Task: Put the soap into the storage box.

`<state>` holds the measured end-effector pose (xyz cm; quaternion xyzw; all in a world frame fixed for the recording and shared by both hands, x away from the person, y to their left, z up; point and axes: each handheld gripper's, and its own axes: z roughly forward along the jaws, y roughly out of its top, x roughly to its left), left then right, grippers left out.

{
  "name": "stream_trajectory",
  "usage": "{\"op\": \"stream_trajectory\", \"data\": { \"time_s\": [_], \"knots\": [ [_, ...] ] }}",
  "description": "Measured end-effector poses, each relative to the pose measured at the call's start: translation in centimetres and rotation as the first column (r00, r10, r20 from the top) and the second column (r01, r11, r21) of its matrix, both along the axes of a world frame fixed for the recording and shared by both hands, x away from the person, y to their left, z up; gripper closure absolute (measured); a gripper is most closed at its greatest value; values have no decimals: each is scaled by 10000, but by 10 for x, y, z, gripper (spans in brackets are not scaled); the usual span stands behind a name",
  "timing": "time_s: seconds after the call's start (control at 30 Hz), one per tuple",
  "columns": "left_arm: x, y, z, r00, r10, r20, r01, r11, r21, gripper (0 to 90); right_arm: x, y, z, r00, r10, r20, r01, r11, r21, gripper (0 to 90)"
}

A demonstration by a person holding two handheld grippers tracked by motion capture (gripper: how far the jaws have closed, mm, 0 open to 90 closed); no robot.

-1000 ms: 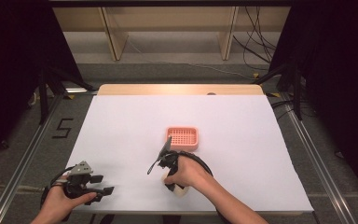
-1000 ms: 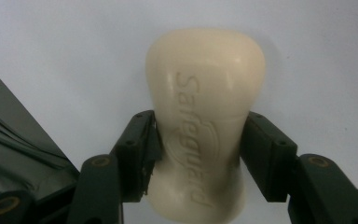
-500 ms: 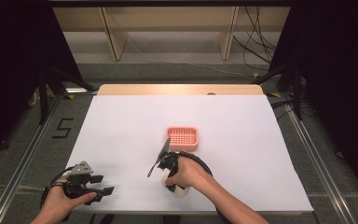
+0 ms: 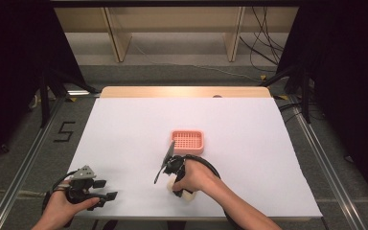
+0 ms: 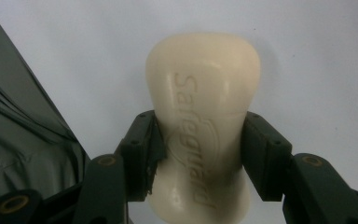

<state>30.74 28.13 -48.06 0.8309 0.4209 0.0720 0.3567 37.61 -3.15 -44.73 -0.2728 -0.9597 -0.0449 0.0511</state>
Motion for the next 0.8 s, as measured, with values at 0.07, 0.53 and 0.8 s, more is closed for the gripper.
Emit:
{"op": "stream_trajectory", "data": {
  "time_s": [0.07,0.53,0.8],
  "knots": [
    [0,0,0,10000,13,3,-13,10000,-11,307,0,-2,3,9999,168,17,-169,9999,35,505],
    [0,1,0,10000,-18,-72,18,9999,-99,307,1,-11,11,9909,1300,339,-1283,9906,-468,505],
    [-1,0,1,10000,-46,-15,45,9999,-99,307,4,-20,15,9878,1469,520,-1450,9887,-390,505]
  ]
}}
